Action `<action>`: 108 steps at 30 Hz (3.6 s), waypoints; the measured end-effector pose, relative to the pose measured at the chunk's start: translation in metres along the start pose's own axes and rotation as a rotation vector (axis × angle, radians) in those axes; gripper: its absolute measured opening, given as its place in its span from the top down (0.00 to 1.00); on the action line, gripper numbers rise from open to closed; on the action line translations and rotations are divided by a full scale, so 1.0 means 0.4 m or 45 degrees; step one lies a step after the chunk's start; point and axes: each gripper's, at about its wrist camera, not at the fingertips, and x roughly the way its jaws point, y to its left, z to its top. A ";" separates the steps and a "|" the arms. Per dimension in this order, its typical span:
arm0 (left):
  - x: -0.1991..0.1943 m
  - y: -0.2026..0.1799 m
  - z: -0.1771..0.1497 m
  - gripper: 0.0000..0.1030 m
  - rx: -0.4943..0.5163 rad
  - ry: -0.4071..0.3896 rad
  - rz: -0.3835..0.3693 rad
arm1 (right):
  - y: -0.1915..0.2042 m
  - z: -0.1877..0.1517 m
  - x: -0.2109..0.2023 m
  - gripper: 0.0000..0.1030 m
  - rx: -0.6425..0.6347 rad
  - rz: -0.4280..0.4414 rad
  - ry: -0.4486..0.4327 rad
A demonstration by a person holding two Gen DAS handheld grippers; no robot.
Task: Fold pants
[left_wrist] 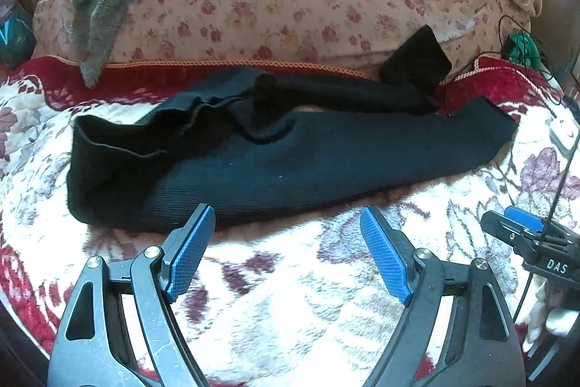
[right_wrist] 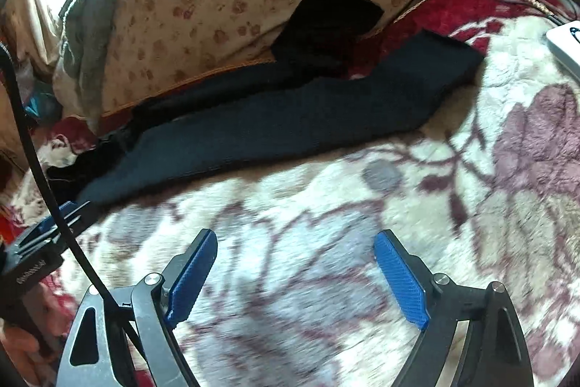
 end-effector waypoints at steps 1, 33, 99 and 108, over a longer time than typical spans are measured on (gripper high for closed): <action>-0.005 0.003 0.001 0.19 -0.005 -0.006 0.006 | 0.012 -0.002 -0.008 0.16 -0.016 0.018 -0.010; -0.008 0.214 0.049 0.19 -0.140 -0.011 0.136 | 0.152 0.066 0.007 0.26 -0.093 0.126 -0.012; 0.145 0.331 0.132 0.19 0.048 0.096 0.381 | 0.177 0.100 0.096 0.26 -0.060 0.142 0.090; 0.195 0.485 0.168 0.19 -0.234 0.134 0.330 | 0.184 0.119 0.129 0.26 -0.052 0.153 0.105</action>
